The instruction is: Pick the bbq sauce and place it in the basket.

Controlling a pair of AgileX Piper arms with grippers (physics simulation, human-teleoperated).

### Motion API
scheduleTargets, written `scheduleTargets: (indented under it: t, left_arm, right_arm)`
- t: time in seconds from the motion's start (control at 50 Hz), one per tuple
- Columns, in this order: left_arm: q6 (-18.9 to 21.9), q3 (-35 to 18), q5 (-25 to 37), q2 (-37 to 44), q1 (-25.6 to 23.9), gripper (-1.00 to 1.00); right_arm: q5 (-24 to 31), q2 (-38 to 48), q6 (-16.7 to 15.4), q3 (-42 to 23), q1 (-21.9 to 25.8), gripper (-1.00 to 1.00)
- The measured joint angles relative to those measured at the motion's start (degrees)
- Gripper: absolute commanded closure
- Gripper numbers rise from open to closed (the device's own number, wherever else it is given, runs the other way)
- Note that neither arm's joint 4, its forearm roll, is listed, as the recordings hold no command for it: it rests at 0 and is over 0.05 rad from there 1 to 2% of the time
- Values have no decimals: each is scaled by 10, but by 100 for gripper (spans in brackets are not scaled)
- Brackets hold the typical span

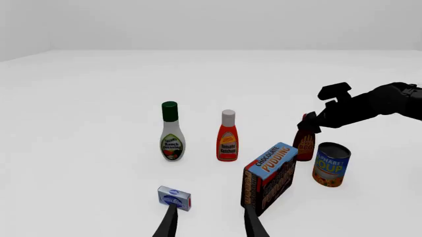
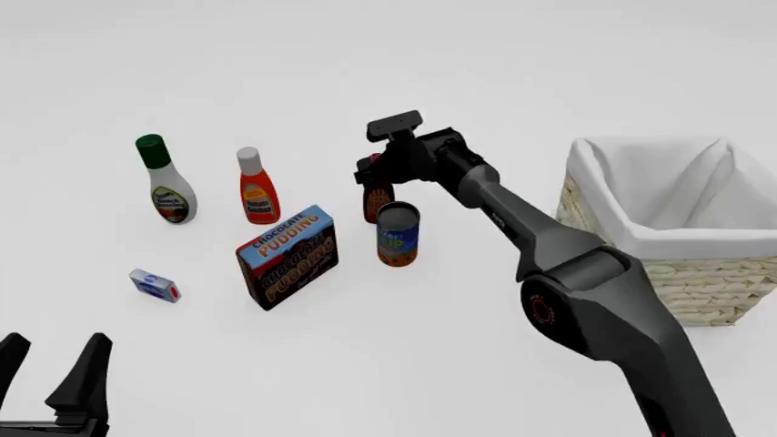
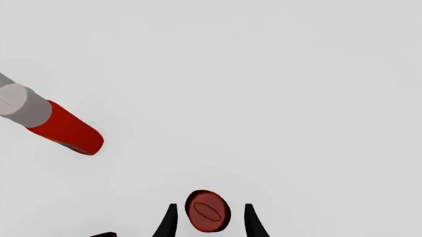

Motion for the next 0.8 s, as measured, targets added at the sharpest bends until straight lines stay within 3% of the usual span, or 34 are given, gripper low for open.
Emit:
scheduleTargets:
  t: [0.38,0.4,0.8]
  left_arm:
    - [0,0,0,0,0,-100]
    - [0,0,0,0,0,-100]
    - [0,0,0,0,0,-100]
  right_arm:
    - [14,25,0,-37,-1,-100]
    - [15,26,0,-38,-1,100]
    - [22,31,-11,-62,3,100]
